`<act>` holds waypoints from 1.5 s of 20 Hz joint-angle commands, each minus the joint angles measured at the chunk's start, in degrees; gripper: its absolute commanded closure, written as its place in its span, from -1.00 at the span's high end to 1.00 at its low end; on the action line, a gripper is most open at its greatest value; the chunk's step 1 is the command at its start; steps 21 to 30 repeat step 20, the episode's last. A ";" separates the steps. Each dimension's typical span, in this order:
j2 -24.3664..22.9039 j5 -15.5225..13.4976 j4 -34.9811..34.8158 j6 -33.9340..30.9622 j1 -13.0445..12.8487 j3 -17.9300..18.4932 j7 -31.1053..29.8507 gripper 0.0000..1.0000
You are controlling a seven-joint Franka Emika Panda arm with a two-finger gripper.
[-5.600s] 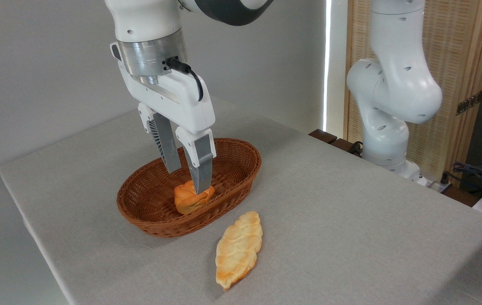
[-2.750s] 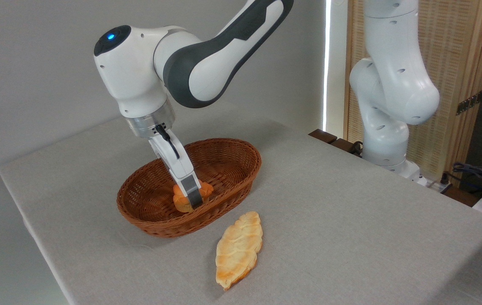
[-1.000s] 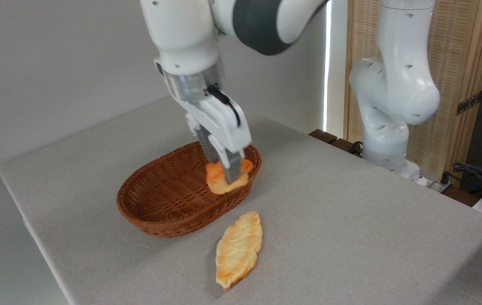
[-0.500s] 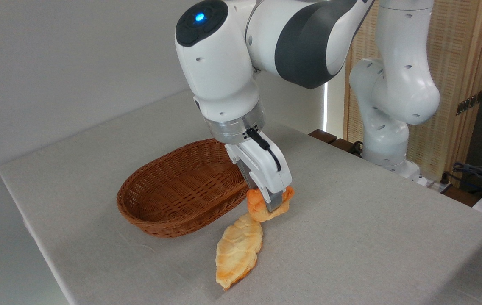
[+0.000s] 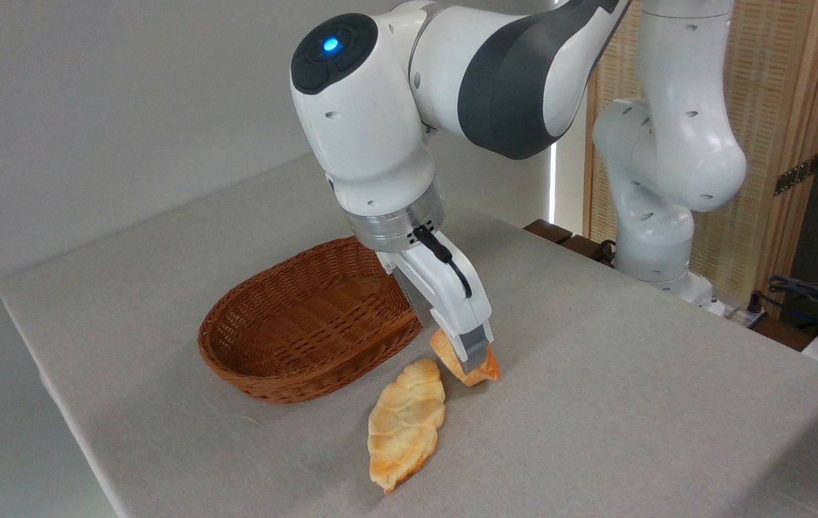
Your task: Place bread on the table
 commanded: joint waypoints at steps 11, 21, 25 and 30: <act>-1.49 -0.64 10.20 4.85 -0.99 -10.41 -20.78 1.00; -0.78 -0.91 10.20 4.78 -0.37 -10.15 -21.18 1.00; -0.78 -0.91 10.20 4.78 -0.37 -10.15 -21.18 1.00; -0.78 -0.91 10.20 4.78 -0.37 -10.15 -21.18 1.00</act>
